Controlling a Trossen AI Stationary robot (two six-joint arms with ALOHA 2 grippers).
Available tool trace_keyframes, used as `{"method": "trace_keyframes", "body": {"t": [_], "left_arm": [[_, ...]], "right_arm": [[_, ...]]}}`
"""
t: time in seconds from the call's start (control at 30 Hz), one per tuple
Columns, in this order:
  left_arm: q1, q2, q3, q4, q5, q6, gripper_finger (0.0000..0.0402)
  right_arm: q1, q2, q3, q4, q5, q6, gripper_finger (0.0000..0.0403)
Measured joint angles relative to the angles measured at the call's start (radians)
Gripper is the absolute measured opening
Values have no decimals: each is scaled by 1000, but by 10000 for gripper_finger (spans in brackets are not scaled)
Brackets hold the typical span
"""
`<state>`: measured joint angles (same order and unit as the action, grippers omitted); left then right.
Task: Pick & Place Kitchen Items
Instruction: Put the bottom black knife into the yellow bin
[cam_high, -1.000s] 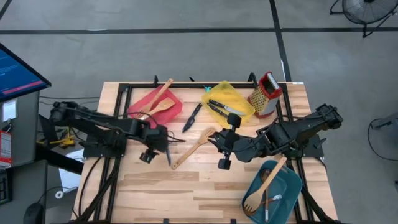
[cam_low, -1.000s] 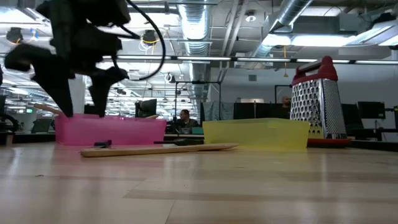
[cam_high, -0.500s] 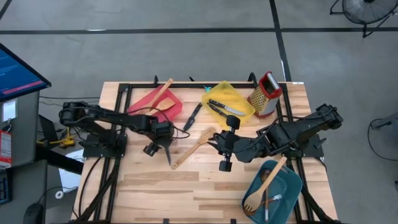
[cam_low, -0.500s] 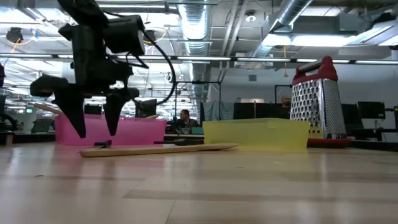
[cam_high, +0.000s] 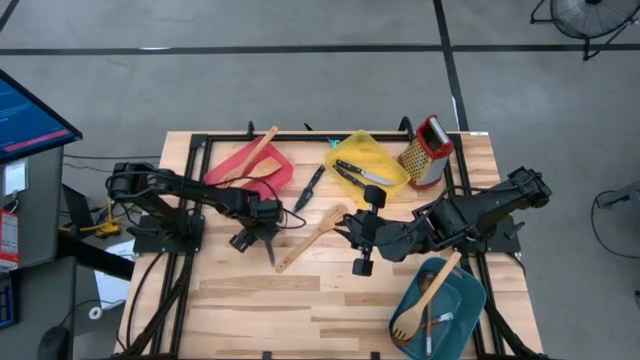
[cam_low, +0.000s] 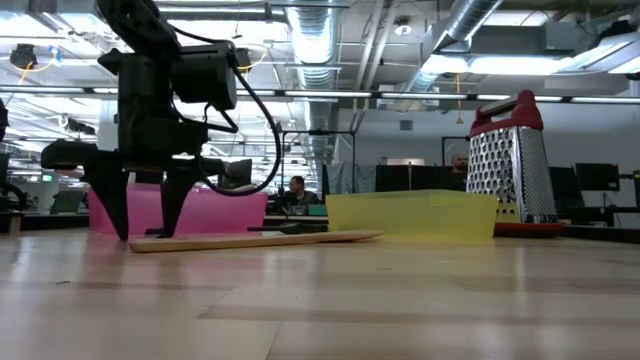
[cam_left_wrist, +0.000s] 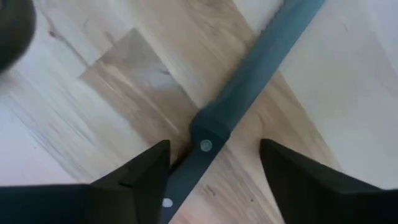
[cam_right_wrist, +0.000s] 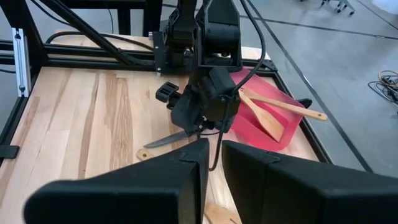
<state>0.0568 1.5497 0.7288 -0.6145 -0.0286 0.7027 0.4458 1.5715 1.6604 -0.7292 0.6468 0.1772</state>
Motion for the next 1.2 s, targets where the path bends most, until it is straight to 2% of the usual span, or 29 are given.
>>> {"method": "trace_keyframes", "body": {"t": [0.33, 0.6, 0.93, 1.2], "left_arm": [[-1, -6, -3, 4, -6, -1, 99], [1, -6, -3, 11, -7, -4, 30], [1, -28, -9, 27, 30, -158, 22], [1, -211, -7, 67, 38, -303, 22]], "right_arm": [[0, 0, 0, 3, 0, 0, 56], [0, 0, 0, 3, 0, 34, 56], [7, 0, 0, 3, 0, 34, 56], [6, 0, 0, 4, 0, 34, 56]]}}
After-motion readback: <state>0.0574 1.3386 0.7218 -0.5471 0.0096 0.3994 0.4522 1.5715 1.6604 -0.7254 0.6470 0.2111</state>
